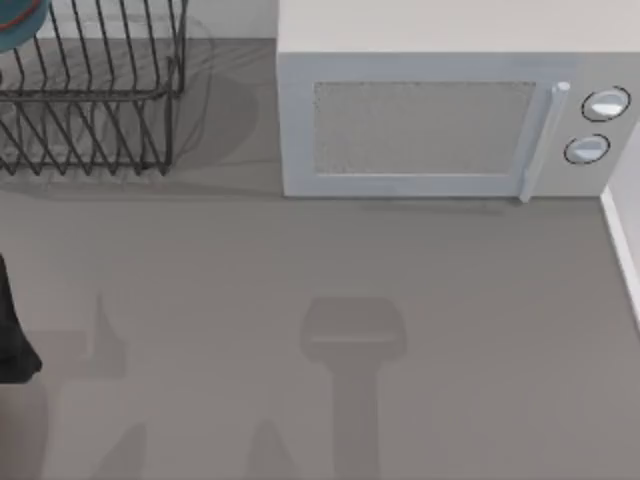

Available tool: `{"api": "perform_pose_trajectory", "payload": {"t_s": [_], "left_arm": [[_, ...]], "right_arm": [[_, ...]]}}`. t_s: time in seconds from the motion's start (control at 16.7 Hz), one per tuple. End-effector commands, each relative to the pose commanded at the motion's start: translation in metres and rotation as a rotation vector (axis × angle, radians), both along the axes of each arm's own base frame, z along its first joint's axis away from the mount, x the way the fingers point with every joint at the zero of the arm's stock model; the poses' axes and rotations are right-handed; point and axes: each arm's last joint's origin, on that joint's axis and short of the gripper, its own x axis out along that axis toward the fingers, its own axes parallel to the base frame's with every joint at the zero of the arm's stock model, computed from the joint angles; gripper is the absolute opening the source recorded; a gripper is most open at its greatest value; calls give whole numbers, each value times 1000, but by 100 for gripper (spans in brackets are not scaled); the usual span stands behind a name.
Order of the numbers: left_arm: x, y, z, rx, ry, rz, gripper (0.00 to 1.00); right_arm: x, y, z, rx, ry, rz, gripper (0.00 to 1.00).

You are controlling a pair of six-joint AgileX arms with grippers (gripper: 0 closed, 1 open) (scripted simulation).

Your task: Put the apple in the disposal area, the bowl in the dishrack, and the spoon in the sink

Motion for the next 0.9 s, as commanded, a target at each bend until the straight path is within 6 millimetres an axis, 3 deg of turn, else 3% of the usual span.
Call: {"api": "perform_pose_trajectory", "payload": {"t_s": [0.06, 0.3, 0.72, 0.9], "left_arm": [[0, 0, 0, 0, 0, 0, 100], [0, 0, 0, 0, 0, 0, 100], [0, 0, 0, 0, 0, 0, 100], [0, 0, 0, 0, 0, 0, 100]], "right_arm": [[1, -1, 22, -26, -23, 2, 0], [5, -4, 38, -31, -32, 1, 0], [3, -2, 106, -18, -13, 0, 0], [1, -1, 121, -26, -23, 2, 0]]}}
